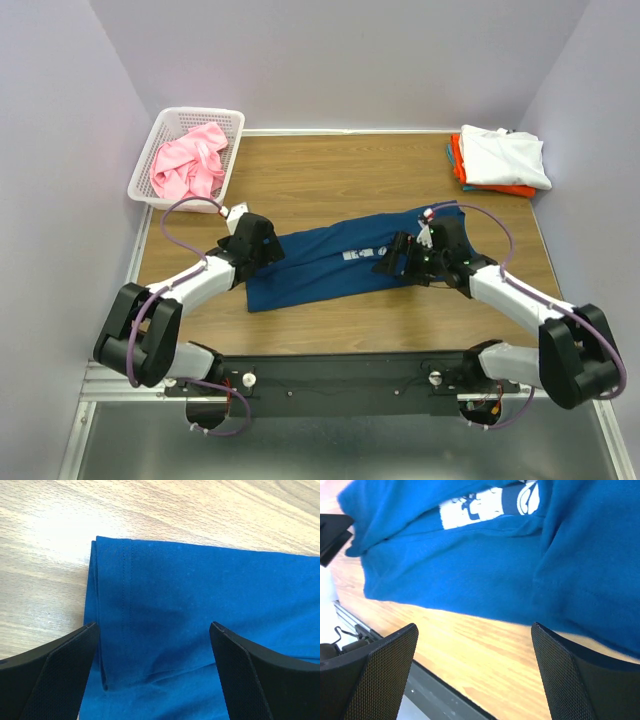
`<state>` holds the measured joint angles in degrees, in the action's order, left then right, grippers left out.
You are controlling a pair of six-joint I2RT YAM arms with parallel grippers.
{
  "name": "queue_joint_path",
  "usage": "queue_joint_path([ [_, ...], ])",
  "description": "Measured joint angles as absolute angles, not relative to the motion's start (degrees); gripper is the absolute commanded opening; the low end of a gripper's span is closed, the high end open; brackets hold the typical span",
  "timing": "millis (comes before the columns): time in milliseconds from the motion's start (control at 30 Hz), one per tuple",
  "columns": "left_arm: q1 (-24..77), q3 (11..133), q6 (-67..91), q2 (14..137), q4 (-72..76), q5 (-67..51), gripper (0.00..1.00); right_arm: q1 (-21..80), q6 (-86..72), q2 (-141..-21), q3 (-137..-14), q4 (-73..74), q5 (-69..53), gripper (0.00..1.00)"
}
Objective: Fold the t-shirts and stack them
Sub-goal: Fold the tshirt
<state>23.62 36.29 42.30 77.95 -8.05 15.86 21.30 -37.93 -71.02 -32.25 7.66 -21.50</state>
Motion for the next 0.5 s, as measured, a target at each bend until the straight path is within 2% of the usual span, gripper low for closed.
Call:
queue_joint_path([
  [167, 23.62, 37.06, 44.05, 76.73, -10.94, 16.05, 0.98, 21.32, -36.82, -65.34, -35.27, 14.17, -16.95, 1.00],
  [267, 23.75, 38.37, 44.34, 75.72, -11.94, 16.05, 0.98, 21.37, -36.60, -64.86, -39.29, 18.04, -9.10, 1.00],
  [367, 24.03, 41.01, 44.21, 75.61, -12.01, 15.94, 0.98, 20.97, -37.58, -66.06, -42.22, 19.86, -3.36, 1.00],
  [500, 24.40, 44.16, 42.70, 78.13, -9.15, 13.85, 0.98, 19.03, -39.59, -73.25, -45.23, 20.97, 1.34, 1.00],
])
